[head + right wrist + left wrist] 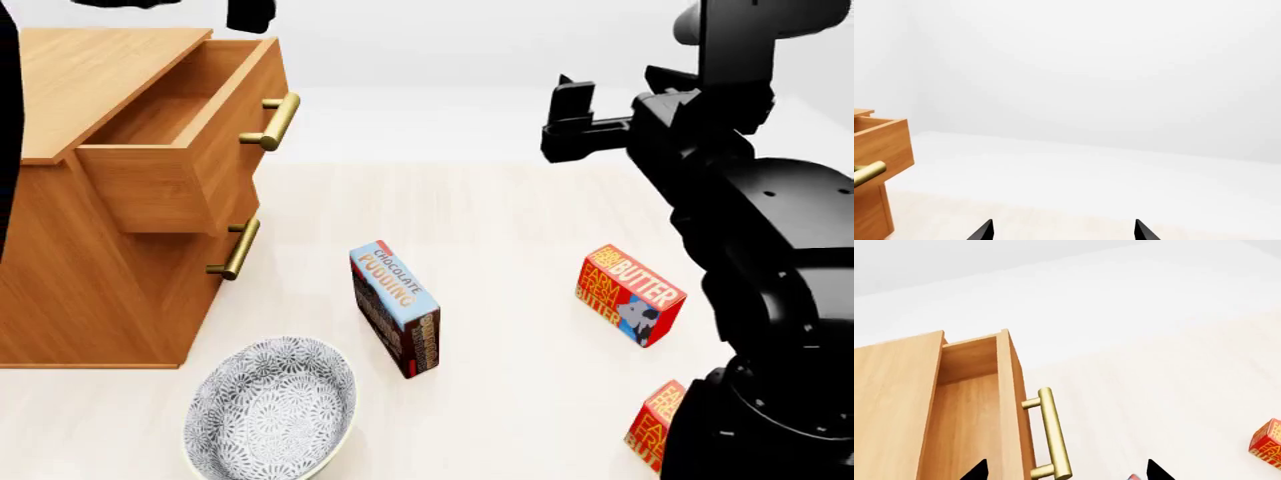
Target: Put the butter at the front in the top drawer of the cabinet and close it.
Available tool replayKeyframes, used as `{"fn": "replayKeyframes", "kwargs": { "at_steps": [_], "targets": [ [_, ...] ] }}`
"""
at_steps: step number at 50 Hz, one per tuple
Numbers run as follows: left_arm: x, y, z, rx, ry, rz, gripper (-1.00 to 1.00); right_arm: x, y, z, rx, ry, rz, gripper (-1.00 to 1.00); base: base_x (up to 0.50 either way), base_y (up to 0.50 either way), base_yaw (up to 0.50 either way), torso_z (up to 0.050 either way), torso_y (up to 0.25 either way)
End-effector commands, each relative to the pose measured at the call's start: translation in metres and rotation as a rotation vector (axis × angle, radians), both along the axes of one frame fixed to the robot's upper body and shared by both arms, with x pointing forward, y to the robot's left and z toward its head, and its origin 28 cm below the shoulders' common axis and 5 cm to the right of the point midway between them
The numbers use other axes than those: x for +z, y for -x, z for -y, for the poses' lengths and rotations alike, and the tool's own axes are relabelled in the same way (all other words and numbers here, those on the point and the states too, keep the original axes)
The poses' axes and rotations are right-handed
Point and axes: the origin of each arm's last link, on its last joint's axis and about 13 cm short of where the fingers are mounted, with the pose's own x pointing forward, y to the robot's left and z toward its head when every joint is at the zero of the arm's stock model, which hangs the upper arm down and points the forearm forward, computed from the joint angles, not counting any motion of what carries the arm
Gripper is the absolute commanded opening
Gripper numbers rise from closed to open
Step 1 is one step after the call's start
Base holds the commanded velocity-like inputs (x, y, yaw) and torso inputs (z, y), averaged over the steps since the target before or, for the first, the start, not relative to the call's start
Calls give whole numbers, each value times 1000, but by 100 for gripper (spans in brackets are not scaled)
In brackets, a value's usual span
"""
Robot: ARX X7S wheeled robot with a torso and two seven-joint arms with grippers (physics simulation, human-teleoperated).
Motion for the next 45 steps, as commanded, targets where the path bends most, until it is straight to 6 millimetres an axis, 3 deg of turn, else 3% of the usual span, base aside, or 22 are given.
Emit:
{"fn": "replayKeyframes", "kwargs": {
  "at_steps": [1,45],
  "targets": [
    [-14,-7,-2,60,-5,-9,100,-6,-5,-1,12,-13,-12,100,0,0,0,0,0],
    [-78,-22,-16,148,83,-184,100,-20,-10,0,18,-34,-43,100,0,0,0,0,0]
  ]
}}
